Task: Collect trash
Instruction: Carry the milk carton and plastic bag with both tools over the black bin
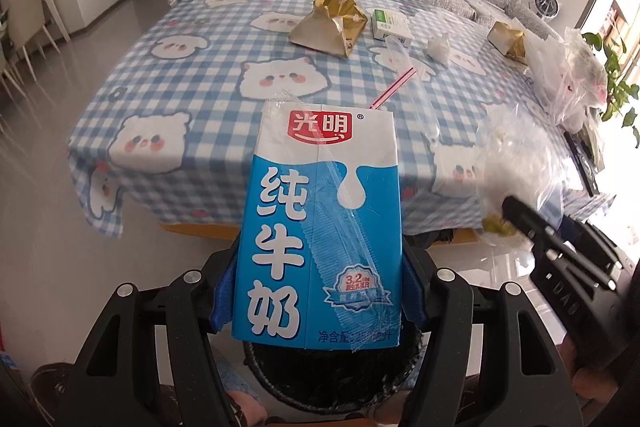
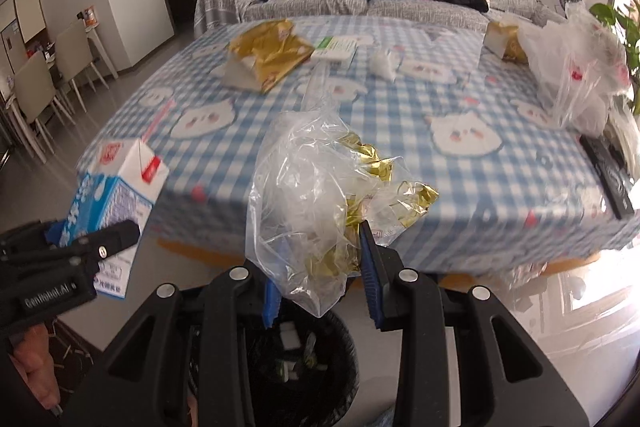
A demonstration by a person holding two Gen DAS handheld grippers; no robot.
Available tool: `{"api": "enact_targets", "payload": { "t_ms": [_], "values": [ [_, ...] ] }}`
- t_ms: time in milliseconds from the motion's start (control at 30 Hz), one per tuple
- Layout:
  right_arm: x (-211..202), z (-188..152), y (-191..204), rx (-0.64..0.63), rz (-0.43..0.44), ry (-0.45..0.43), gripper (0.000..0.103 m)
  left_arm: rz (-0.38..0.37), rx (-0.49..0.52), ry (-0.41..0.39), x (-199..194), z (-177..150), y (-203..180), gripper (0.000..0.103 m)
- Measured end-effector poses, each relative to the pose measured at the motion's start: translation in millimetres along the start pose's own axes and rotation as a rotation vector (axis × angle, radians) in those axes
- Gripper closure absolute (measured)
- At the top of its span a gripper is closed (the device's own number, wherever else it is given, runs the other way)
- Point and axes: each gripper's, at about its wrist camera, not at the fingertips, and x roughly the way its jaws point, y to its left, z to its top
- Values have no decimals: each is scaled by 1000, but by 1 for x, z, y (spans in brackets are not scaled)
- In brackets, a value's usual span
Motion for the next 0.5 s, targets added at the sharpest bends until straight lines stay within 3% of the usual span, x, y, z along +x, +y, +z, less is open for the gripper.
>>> {"api": "enact_targets", "payload": {
  "t_ms": [500],
  "values": [
    [16,-69,25,5,-21,106,71,29,-22,80,24,-56,28,40]
  ]
}}
